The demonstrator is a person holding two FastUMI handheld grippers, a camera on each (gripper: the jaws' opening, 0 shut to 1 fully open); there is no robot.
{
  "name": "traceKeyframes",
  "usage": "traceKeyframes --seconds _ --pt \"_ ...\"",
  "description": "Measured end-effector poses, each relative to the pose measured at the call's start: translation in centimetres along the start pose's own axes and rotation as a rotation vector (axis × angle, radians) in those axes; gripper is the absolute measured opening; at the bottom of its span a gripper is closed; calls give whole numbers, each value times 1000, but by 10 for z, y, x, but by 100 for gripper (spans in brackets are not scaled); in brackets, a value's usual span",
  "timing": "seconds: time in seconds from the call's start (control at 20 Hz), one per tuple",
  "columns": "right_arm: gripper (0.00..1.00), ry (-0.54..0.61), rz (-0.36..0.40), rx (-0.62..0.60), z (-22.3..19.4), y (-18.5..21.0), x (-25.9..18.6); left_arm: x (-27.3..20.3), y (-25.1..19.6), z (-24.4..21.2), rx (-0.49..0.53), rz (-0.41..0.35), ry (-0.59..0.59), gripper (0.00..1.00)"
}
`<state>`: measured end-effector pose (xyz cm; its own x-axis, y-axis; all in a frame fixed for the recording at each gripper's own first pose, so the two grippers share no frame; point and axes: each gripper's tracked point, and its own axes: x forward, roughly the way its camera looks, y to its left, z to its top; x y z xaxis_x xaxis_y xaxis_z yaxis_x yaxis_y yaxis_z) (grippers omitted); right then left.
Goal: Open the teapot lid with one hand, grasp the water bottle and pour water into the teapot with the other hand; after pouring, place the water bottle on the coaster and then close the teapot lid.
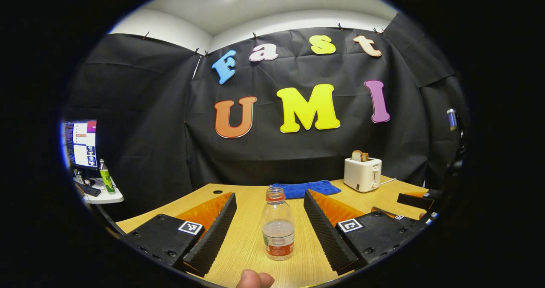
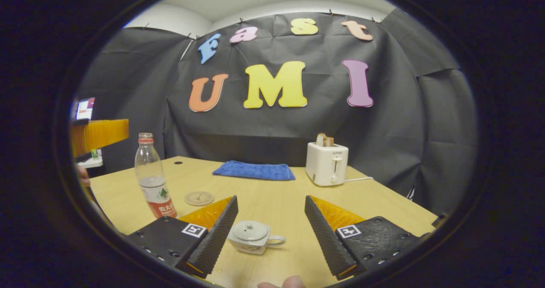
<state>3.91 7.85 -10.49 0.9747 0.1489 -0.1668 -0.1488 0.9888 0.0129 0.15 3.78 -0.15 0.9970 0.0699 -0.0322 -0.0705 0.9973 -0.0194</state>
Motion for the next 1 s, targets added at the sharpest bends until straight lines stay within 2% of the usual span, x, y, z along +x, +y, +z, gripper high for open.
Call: traceKeyframes --seconds 0.05,0.1,0.4,0.5,0.65,0.7,0.8,0.9,1.0 --pt "98 8 -1 -3 -5 0 5 0 1 -1 0 1 0 99" --pt "95 17 -1 -8 -10 2 9 1 1 1 -1 0 1 99" --pt "98 68 10 -33 -30 12 26 0 13 5 -6 10 -5 99" --pt "93 79 9 -45 -33 14 30 1 16 5 -9 14 -5 99" --pt "82 104 19 -51 -42 18 35 1 19 5 -14 16 1 99" --pt "72 105 27 -50 -43 20 36 1 19 4 -13 16 2 99" --pt "63 98 27 -69 -39 22 37 1 21 5 -9 16 0 99" --pt "40 103 39 -84 -40 25 39 1 21 4 -7 14 3 99" --pt "25 108 52 -92 -41 30 39 2 22 5 -8 14 4 99"
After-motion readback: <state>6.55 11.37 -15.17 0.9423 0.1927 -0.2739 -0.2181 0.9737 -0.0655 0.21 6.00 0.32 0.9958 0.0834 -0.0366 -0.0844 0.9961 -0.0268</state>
